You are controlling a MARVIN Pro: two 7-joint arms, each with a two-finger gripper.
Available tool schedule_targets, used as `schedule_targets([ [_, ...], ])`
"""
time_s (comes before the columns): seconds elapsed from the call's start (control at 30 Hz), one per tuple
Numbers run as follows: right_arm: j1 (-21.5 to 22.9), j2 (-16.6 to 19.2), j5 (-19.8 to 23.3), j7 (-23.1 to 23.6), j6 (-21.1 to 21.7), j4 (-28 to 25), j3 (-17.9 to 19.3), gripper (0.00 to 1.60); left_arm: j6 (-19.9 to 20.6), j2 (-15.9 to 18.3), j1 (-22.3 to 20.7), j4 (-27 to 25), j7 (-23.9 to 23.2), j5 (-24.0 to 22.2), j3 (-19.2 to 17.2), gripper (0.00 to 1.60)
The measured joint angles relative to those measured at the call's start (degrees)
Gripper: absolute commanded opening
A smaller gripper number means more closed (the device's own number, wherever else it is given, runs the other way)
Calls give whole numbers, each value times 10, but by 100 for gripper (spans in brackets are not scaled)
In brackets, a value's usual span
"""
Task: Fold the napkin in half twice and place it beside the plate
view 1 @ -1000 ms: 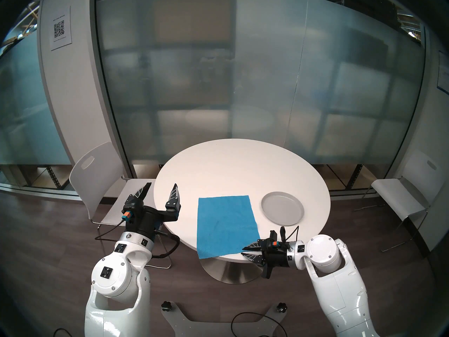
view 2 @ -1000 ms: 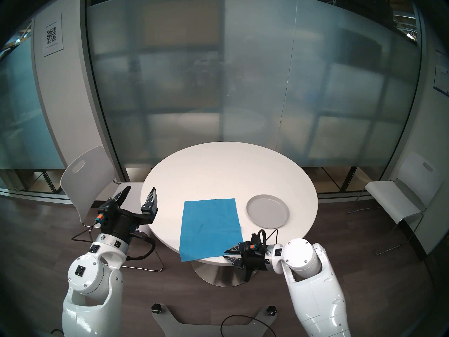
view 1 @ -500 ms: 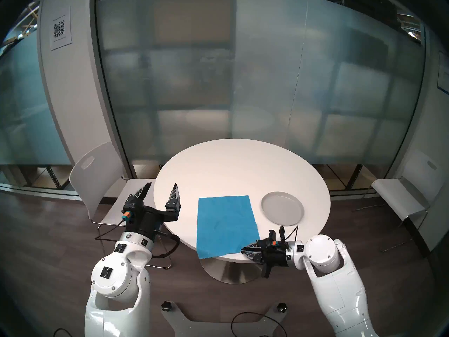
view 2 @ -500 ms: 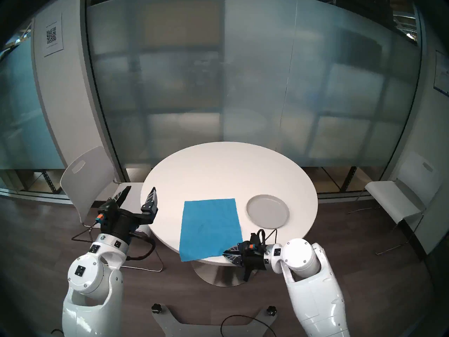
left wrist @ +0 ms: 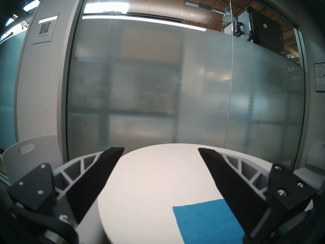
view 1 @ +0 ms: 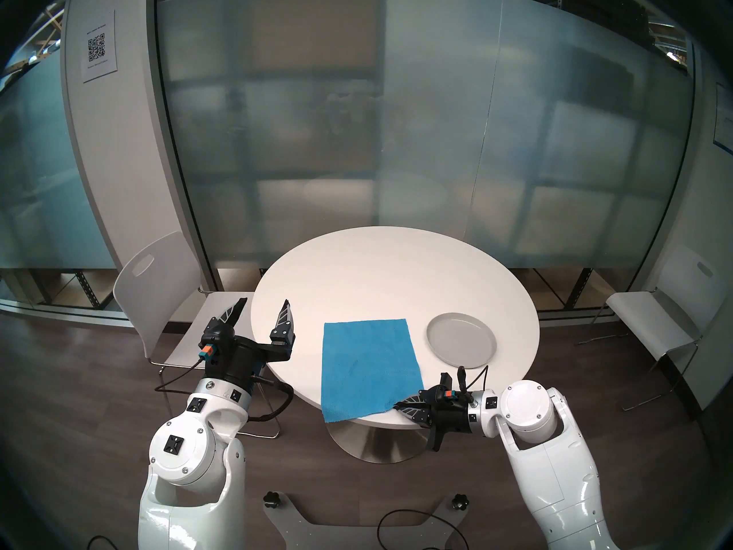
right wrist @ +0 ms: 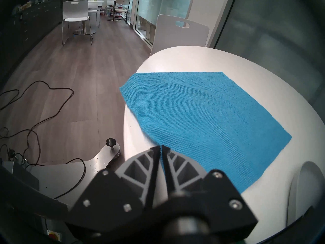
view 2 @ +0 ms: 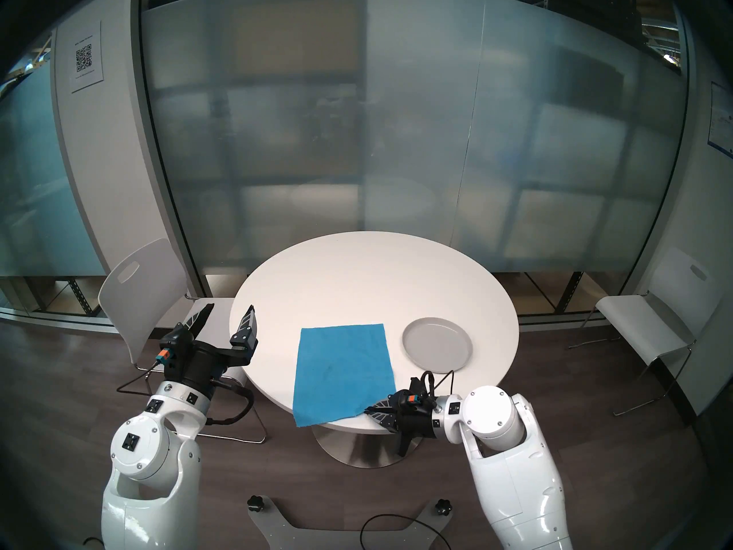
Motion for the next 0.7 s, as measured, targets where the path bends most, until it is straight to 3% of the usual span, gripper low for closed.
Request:
schedule_targets([
  [0.33,0,-2,2,15,9,-13,2,40,0,0,0,0,0,0,0,160],
  [0.5,-2,-4,3,23,15,-22,1,23,0,0,0,0,0,0,0,160],
  [0.7,-6,-6,3,31,22,-35,-4,23,0,0,0,0,0,0,0,160],
])
